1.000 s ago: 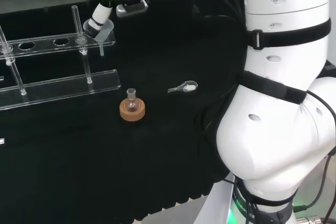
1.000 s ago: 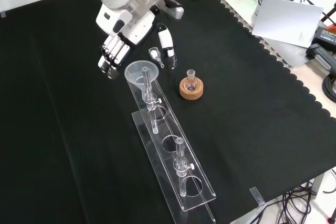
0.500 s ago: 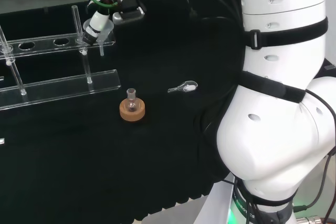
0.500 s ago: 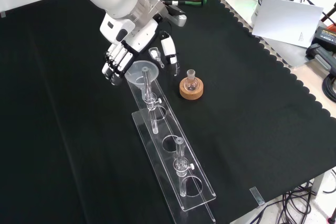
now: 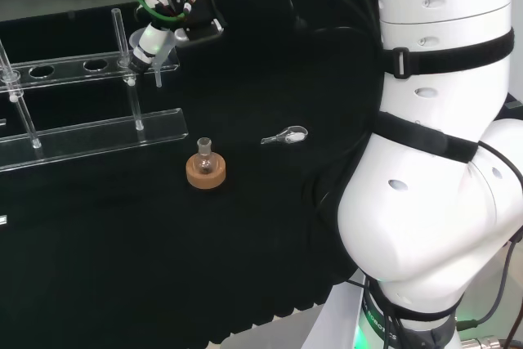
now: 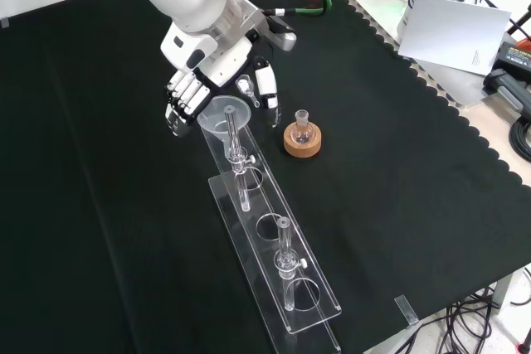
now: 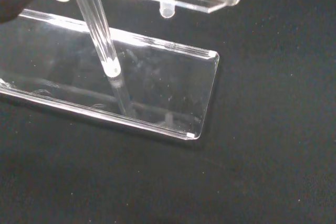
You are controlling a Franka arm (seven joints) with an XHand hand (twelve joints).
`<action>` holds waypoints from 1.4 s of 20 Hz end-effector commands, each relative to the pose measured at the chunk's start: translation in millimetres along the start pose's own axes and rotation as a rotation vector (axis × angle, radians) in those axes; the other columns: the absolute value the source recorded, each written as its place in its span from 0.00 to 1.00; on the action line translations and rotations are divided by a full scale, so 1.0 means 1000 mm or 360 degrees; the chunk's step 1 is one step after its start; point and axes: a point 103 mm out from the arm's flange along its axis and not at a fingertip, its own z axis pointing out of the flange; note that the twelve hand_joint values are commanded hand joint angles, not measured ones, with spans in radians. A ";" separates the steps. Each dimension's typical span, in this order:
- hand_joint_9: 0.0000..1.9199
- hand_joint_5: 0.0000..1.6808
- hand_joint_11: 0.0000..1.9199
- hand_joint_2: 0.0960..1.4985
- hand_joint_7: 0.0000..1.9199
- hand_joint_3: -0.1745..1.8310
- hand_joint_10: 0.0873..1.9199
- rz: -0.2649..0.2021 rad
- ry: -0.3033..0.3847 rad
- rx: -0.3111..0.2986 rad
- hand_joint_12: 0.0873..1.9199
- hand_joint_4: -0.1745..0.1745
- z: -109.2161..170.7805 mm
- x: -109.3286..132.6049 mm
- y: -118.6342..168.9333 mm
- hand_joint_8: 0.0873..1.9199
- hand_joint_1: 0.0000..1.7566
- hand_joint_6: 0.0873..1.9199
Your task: Pick up the funnel from the transparent funnel stand.
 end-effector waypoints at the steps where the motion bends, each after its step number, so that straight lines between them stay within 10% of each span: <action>1: 0.00 0.00 0.00 0.37 0.05 0.09 0.26 0.0011 -0.0002 -0.0008 0.60 0.46 -0.004 0.003 0.007 0.08 0.37 0.00; 13: 0.01 0.00 0.00 0.39 0.05 0.09 0.38 0.0020 0.0031 -0.0048 0.65 0.44 -0.006 -0.001 0.013 0.27 0.39 0.00; 28: 0.12 0.16 0.00 0.42 0.17 0.12 0.36 0.0018 0.0031 -0.0045 0.71 0.46 -0.003 -0.001 0.016 0.28 0.42 0.00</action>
